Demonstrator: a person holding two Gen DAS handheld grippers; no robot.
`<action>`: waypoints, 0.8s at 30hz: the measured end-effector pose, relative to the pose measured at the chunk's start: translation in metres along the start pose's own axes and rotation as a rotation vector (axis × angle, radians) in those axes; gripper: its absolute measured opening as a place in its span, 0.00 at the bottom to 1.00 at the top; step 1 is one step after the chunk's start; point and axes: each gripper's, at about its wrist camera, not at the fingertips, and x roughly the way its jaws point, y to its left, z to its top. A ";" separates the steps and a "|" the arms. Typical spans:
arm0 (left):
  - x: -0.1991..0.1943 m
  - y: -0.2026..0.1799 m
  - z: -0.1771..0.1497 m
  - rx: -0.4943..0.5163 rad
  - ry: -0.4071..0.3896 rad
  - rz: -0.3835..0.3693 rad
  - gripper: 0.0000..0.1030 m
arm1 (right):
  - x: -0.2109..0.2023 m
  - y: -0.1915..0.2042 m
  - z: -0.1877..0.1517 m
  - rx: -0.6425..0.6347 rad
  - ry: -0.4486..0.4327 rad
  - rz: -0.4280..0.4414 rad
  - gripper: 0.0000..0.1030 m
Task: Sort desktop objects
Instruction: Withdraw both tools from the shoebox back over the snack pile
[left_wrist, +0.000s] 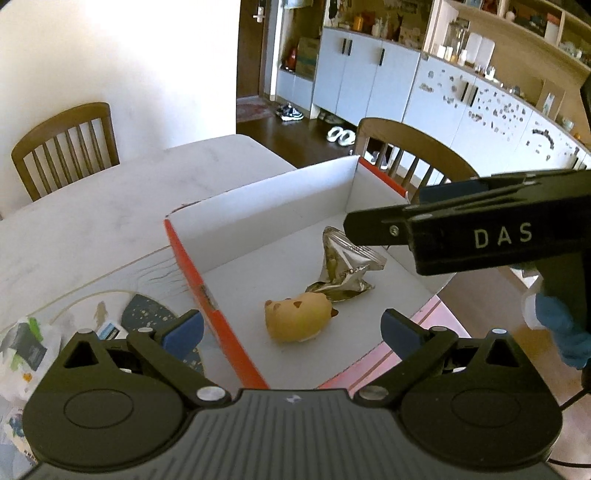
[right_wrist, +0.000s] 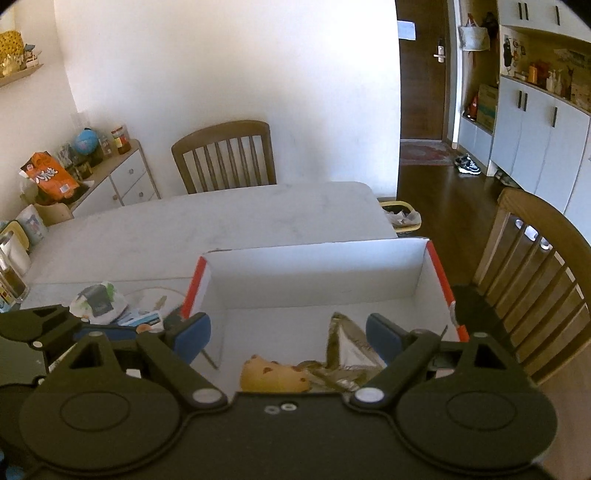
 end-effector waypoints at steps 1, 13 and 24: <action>-0.004 0.003 -0.002 -0.007 -0.001 -0.003 1.00 | -0.001 0.003 -0.002 0.005 -0.001 0.001 0.89; -0.038 0.051 -0.033 -0.032 -0.038 0.019 1.00 | -0.003 0.052 -0.022 0.035 0.000 -0.019 0.89; -0.064 0.089 -0.068 -0.016 -0.061 0.048 1.00 | 0.006 0.110 -0.037 0.025 0.015 -0.018 0.89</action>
